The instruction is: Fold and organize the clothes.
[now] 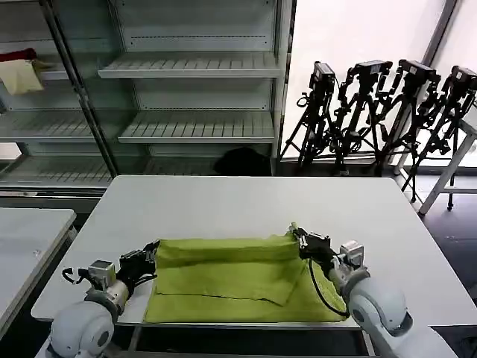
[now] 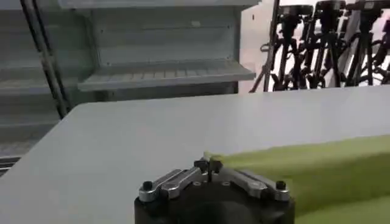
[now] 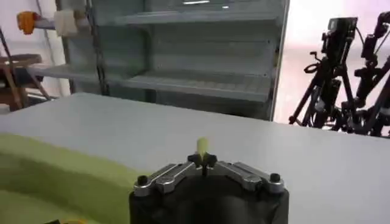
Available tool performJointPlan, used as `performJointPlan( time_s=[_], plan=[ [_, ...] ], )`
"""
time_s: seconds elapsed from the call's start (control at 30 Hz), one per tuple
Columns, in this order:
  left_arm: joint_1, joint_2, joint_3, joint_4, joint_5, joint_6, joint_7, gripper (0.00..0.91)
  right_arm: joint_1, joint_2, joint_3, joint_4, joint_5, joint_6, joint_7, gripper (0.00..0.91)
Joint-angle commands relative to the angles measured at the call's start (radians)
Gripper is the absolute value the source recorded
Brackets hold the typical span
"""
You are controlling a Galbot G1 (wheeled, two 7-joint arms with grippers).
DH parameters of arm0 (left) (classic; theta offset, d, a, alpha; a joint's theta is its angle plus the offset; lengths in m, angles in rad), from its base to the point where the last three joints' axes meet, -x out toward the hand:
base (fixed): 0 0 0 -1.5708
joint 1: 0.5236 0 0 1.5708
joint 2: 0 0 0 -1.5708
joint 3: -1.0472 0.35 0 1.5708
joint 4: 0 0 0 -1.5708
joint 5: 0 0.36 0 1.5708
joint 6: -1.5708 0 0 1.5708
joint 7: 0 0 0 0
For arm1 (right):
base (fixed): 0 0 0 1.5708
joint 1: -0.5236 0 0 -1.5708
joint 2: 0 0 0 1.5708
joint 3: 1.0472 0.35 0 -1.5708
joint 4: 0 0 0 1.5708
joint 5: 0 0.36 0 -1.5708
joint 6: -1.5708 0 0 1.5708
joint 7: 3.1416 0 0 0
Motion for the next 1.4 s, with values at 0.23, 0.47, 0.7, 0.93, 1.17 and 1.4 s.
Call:
performJointPlan(
  time_s=[0.23,0.47,0.7,0.93,1.17,1.4],
  plan=[
    [0.177,-0.002,-0.029,-0.111,0.099,-0.029,0.011,0.000,-0.341,-0.073,0.162,0.176,0.002,0.052,-0.023,0.000],
    [0.219,-0.008,-0.016,-0.121,0.134,-0.041,0.017,0.000,-0.407,-0.061,0.172,0.178,-0.033,0.084,-0.029,0.000],
    [0.231,-0.014,-0.013,-0.104,0.168,-0.044,0.013,0.010,-0.425,-0.066,0.193,0.181,-0.032,0.089,-0.029,0.000],
    [0.249,-0.029,0.009,-0.096,0.192,-0.050,-0.007,0.010,-0.447,-0.054,0.180,0.177,-0.050,0.102,-0.027,0.000],
    [0.265,-0.029,0.022,-0.106,0.213,-0.058,-0.020,0.544,-0.457,-0.052,0.183,0.177,-0.051,0.106,-0.025,0.000],
    [0.266,-0.026,0.025,-0.131,0.214,-0.054,-0.011,0.907,-0.458,-0.038,0.178,0.172,-0.054,0.106,0.020,0.907]
  ],
)
